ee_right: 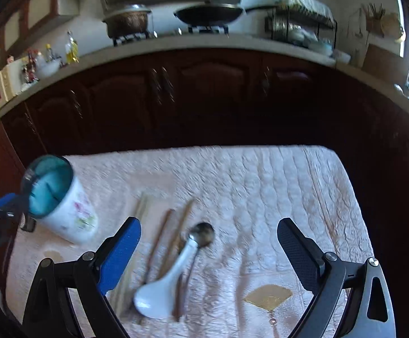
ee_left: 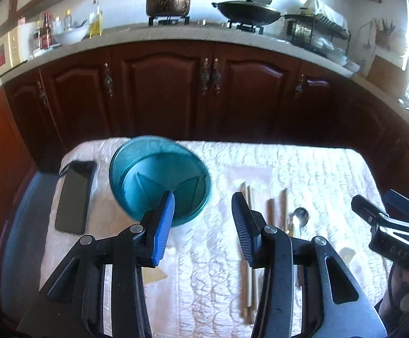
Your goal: Organize utensils
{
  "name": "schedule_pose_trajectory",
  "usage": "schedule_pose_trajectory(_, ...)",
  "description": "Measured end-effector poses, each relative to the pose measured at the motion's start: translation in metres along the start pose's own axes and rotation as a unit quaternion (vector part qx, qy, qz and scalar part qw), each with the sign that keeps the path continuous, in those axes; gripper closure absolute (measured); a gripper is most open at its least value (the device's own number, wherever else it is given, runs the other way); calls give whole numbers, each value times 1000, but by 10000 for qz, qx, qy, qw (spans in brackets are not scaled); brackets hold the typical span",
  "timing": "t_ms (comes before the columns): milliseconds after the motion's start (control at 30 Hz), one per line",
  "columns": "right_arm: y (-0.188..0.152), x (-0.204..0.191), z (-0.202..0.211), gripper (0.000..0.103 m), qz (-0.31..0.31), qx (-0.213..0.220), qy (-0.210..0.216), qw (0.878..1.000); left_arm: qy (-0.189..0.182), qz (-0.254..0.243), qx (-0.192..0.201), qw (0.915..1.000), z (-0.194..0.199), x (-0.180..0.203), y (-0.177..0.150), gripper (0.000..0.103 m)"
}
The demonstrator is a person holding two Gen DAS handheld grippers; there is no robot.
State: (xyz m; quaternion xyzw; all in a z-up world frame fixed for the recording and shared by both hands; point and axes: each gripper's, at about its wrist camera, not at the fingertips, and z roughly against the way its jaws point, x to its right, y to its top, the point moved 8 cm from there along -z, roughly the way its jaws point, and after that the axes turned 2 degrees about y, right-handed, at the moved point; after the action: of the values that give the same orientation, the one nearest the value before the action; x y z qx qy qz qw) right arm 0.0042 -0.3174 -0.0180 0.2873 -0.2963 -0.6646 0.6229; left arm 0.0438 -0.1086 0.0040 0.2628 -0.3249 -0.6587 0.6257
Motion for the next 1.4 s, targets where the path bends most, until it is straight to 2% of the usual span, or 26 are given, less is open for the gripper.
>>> schedule_pose_trajectory(200,14,-17,19,6,-1,265,153,9995,-83,-38,148,9998,12,10,9,61)
schedule_pose_trajectory(500,26,-23,35,6,96,430,127,9989,-164,-40,289,9994,19,16,19,61)
schedule_pose_trajectory(900,34,-15,42,6,31,460,68,9989,-310,-89,283,9991,18,25,17,61)
schedule_pose_trajectory(1400,35,-10,42,6,7,493,36,9988,-266,-84,299,9992,19,28,18,61)
